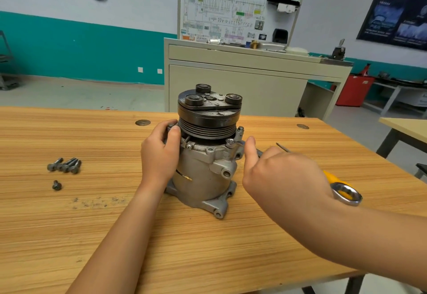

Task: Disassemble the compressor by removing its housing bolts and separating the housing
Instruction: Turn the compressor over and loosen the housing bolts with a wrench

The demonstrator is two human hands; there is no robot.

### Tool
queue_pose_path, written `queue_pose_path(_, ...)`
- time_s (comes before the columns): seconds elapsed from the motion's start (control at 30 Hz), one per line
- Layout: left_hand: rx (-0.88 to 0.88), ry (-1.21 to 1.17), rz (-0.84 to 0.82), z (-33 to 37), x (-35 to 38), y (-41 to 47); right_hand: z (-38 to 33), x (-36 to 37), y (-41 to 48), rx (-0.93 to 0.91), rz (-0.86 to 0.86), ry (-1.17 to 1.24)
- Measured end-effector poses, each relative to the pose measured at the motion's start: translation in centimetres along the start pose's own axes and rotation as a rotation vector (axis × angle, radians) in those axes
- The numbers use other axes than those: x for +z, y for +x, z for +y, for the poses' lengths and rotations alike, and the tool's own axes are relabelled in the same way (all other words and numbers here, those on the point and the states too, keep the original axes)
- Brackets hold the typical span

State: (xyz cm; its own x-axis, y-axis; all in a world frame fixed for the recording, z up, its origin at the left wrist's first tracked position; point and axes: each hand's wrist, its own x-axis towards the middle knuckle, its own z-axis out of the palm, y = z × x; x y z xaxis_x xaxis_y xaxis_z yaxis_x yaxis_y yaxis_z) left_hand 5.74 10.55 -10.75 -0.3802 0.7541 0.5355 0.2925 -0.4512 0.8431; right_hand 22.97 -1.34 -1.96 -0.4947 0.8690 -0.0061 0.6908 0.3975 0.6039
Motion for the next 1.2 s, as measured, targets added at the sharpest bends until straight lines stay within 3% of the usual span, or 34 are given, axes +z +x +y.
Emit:
queue_pose_path(0.2, 0.074, -0.022, 0.020, -0.1, 0.3, 0.5, 6.0, 2.9, 0.5, -0.011, 0.145, 0.000)
queue_pose_path(0.3, 0.082, -0.060, 0.006, -0.3, 0.4, 0.9, 8.9, 5.9, 2.6, -0.133, 0.481, 0.081)
queue_pose_path(0.4, 0.085, -0.078, 0.005, -0.3, 0.4, 1.1, 8.9, 7.3, 5.8, -0.163, 0.672, 0.160)
queue_pose_path(0.53, 0.072, -0.081, -0.022, -0.2, 0.3, 1.3, 7.3, 7.6, 7.0, -0.034, 0.879, 0.292)
queue_pose_path(0.63, 0.066, -0.084, 0.003, -0.1, 0.2, 1.0, 5.9, 6.9, 4.0, 0.161, 1.037, 0.525)
queue_pose_path(0.73, 0.062, -0.060, 0.042, 0.2, 0.3, 0.7, 3.9, 5.0, 0.3, 0.276, 0.883, 0.548)
queue_pose_path(0.87, 0.058, -0.054, 0.051, 0.4, 0.2, 0.6, 2.5, 2.8, -1.1, 0.394, 0.376, 0.319)
queue_pose_path(1.2, 0.070, -0.082, 0.069, -0.1, 0.3, 0.8, -0.3, -0.8, -0.5, 0.265, 0.044, 0.186)
